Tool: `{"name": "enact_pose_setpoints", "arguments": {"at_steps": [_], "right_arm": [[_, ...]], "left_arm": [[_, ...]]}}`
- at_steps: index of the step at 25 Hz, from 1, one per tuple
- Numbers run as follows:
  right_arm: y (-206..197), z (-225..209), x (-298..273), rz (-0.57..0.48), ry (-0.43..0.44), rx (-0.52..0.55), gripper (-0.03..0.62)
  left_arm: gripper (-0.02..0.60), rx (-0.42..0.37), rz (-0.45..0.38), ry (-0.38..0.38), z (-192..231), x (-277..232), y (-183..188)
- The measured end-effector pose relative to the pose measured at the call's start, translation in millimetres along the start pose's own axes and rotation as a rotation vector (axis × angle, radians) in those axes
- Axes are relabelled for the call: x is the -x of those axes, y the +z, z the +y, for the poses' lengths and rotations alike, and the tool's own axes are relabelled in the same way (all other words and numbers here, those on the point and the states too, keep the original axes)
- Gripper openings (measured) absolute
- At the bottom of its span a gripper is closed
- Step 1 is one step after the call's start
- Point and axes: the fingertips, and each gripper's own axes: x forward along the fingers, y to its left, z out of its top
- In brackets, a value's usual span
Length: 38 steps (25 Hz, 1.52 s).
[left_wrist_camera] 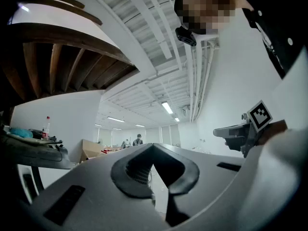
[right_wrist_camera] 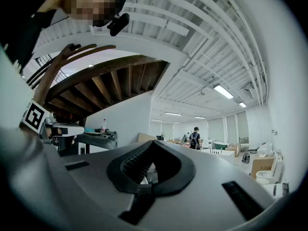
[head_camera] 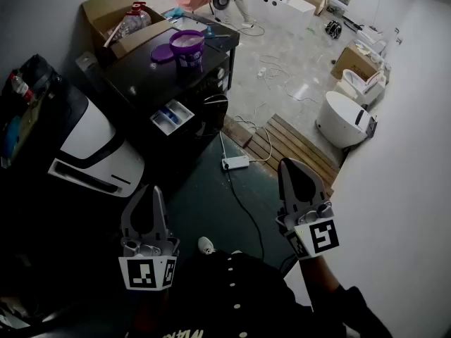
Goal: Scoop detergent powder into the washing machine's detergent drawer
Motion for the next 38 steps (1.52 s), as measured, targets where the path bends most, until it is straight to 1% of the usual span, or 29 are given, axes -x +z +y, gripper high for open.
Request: {"name": "enact_pose_setpoints", "arguments": {"at_steps": [3, 7, 10, 13, 17, 19, 20, 24, 30, 33, 38], "right_arm": [[2.5, 3.9, -7.5, 0.0, 0.003, -0.007, 0.028], [-5.8, 1.8, -8.1, 0.02, 0.005, 0.009, 0.028], [-3.1, 1.6, -8.6, 0.002, 0.0, -0.024, 0.028], [-0.4, 7.0, -12.2, -0.008, 0.029, -0.047, 0.029], [-0.5, 13.8, -20.3, -0.012, 0.044, -0.034, 0.031], [-2.9, 15.7, -26.2, -0.012, 0.039, -0.023, 0.139], [-4.8, 15.7, -29.2, -0.008, 0.032, -0.026, 0.147], [-4.3, 21.2, -43.7, -0.003, -0.006, -0.044, 0.147], [-8.5, 35.5, -63.7, 0.008, -0.012, -0.024, 0.149], [-11.0, 32.8, -74.9, 0.011, -0.009, -0.025, 0.15], [-16.7, 16.8, -100.7, 0.002, 0.003, -0.033, 0.15]], "left_arm": [[0.015, 0.004, 0.001, -0.001, 3.5, -3.7, -2.1], [0.015, 0.007, 0.004, -0.003, 5.9, -6.7, -5.2], [0.015, 0.01, 0.005, -0.005, 6.5, -7.9, -5.5], [0.015, 0.017, 0.009, -0.01, 7.1, -10.4, -6.5], [0.015, 0.023, 0.01, -0.017, 11.9, -14.5, -9.4], [0.015, 0.024, 0.011, -0.02, 18.3, -17.1, -11.6], [0.015, 0.026, 0.012, -0.019, 22.5, -18.0, -12.6], [0.015, 0.028, 0.015, -0.028, 38.9, -19.7, -16.0], [0.015, 0.01, 0.02, -0.043, 61.3, -25.1, -21.1], [0.015, 0.009, 0.017, -0.045, 65.3, -34.1, -23.8], [0.015, 0.005, 0.016, -0.026, 68.2, -57.2, -29.0]]}}
